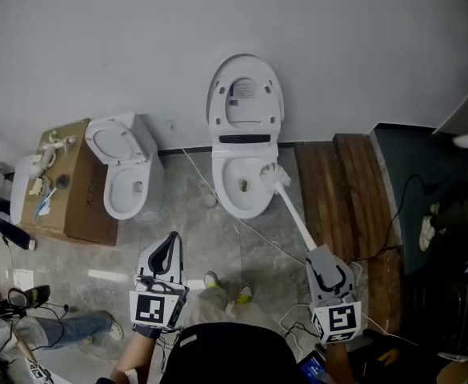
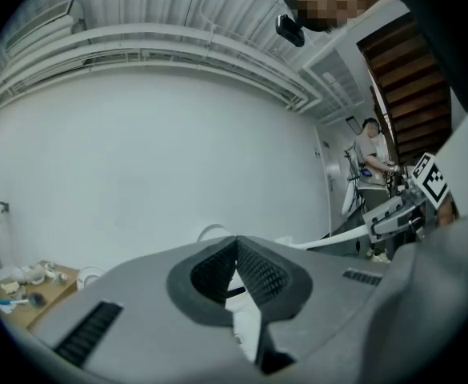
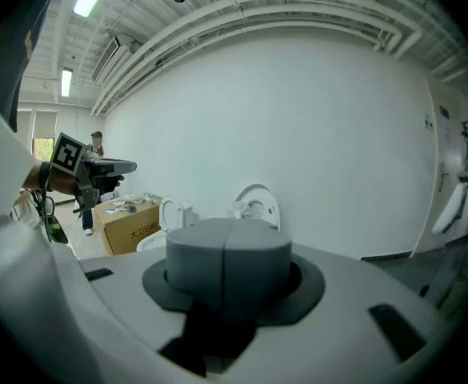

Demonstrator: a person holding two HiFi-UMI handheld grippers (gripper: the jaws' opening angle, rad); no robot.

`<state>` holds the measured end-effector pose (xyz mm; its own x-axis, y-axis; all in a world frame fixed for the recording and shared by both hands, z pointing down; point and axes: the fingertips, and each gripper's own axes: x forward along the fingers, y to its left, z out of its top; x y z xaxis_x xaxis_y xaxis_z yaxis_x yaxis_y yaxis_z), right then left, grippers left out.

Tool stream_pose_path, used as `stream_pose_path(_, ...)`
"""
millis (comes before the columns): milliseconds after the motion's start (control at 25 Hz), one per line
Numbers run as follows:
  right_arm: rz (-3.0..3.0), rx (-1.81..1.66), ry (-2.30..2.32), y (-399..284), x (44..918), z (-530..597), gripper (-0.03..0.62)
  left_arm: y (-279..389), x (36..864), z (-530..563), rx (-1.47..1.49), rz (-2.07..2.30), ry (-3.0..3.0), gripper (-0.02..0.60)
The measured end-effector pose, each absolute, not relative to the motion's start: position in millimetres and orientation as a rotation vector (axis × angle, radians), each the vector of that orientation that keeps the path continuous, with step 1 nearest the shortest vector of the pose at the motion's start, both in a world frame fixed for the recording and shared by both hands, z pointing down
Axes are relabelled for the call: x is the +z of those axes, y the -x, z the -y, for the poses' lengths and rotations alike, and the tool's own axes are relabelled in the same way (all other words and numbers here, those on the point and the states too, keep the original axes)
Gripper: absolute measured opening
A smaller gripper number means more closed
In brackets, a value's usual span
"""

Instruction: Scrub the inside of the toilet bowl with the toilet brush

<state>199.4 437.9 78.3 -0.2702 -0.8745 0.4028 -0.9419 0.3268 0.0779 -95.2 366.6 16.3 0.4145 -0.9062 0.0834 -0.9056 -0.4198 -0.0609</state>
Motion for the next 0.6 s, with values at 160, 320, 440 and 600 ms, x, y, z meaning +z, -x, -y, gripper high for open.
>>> stream_pose_path(160, 2.223, 0.262, -1.564, -192.1, 87.0, -410.0, 0.149, 97.9, 23.2, -336.7, -0.185, -1.687, 2.635, 0.010)
stream_pose_path(320, 2.189, 0.290, -1.539, -184.0, 103.0, -377.3, 0.149, 110.4, 35.6, -300.0, -0.205, -1.698, 2.630, 0.011)
stream_pose_path(440, 2.162, 0.298, -1.522, -173.2, 115.6, -347.7, 0.149, 123.8, 47.2, -267.1, -0.197, -1.693, 2.627, 0.011)
stream_pose_path(600, 2.099, 0.318, -1.498, -156.3, 133.4, -296.4, 0.149, 139.9, 64.3, -208.7, -0.161, -1.681, 2.646, 0.011)
